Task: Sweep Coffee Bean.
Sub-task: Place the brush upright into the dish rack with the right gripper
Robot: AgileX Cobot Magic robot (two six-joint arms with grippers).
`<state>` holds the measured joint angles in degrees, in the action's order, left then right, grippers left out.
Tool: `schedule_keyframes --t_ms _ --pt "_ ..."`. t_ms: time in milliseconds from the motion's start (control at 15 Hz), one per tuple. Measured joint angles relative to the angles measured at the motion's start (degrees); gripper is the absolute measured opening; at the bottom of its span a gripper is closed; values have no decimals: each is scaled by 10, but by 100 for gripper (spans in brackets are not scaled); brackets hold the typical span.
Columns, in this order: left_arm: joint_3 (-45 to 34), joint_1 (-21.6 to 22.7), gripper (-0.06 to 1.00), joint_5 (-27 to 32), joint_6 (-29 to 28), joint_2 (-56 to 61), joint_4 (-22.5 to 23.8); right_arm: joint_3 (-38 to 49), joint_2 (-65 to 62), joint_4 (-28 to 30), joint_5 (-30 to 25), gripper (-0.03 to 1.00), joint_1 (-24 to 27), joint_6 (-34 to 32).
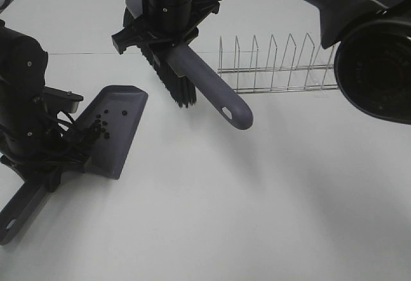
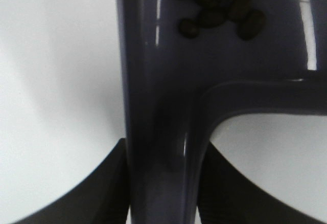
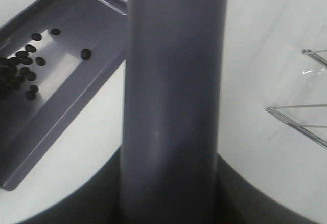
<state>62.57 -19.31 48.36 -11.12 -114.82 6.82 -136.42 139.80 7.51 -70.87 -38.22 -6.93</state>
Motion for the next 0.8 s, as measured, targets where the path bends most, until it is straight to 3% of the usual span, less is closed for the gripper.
schedule_keyframes --t_ms 267,800 --pt "0 0 33 -9 -36 -1 -10 25 -65 -75 3 26 0 0" --pt "0 0 33 -51 -40 -1 -122 362 -262 -12 4 26 14 -46"
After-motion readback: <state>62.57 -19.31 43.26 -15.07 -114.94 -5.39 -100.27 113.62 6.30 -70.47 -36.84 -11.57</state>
